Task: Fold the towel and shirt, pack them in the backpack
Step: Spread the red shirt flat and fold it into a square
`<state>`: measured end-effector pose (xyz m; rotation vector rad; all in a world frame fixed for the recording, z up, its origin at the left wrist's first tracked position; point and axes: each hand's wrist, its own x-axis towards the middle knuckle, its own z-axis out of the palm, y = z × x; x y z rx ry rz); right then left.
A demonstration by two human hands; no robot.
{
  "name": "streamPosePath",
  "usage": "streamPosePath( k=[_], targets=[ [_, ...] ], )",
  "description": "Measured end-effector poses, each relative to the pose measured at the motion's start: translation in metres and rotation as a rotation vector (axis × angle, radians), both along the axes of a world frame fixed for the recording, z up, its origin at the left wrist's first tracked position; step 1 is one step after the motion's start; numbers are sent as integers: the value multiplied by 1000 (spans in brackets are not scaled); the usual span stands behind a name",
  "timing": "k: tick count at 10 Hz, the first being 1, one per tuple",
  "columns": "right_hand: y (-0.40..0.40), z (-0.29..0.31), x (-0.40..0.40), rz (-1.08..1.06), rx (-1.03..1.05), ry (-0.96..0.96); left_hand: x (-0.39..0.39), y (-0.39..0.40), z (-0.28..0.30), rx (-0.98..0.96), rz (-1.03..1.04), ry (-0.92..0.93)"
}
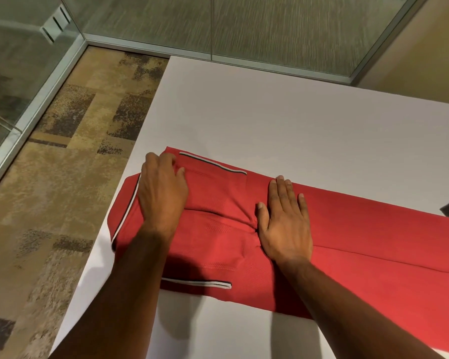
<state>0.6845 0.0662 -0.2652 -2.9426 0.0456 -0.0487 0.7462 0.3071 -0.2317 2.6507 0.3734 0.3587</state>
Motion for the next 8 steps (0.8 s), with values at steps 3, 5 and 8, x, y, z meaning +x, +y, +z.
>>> streamPosePath(
  k=[3, 5, 8],
  targets=[
    [0, 1, -1, 3, 2, 12, 9, -74, -12, -165, -611, 171],
    [0, 1, 0, 1, 12, 16, 12, -72, -12, -220, -550, 85],
    [0, 1, 0, 1, 19, 16, 13, -82, -11, -170, -414, 85]
  ],
)
